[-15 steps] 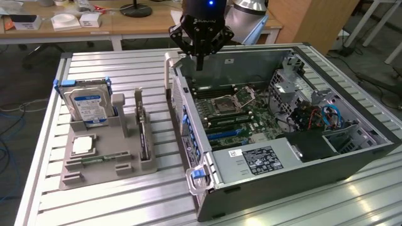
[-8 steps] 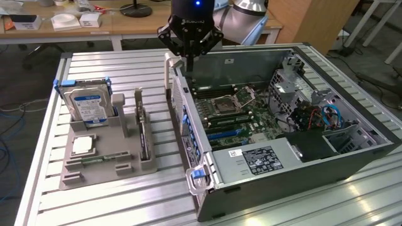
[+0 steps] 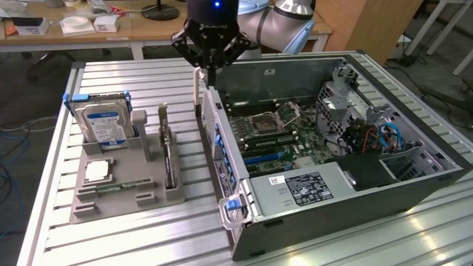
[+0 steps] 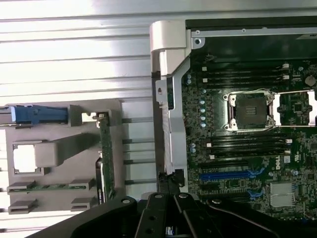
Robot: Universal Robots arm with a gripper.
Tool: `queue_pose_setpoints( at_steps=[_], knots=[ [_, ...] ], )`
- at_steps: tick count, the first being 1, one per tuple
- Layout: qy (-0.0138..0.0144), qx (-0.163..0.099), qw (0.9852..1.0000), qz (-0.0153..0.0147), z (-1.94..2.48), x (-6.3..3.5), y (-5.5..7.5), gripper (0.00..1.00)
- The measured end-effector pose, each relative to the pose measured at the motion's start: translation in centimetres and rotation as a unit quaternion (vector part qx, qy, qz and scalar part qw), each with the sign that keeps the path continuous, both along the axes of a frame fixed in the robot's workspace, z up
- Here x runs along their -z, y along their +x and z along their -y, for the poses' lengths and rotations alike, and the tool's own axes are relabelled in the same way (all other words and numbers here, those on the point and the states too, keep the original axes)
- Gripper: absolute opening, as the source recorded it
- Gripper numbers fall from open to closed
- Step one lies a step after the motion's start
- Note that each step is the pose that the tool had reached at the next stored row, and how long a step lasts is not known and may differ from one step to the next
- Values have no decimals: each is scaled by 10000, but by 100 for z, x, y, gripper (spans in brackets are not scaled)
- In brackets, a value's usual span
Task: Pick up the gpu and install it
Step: 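Reach for the gpu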
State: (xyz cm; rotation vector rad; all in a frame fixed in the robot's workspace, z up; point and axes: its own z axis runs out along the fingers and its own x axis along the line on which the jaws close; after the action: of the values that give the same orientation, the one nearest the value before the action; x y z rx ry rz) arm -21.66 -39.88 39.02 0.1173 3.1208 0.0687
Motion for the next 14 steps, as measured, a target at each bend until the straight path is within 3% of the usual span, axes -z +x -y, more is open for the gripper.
queue_pose_setpoints(
  at_steps=[14],
  knots=[
    [-1,-1,10000,-64,0,22,-309,10]
  ],
)
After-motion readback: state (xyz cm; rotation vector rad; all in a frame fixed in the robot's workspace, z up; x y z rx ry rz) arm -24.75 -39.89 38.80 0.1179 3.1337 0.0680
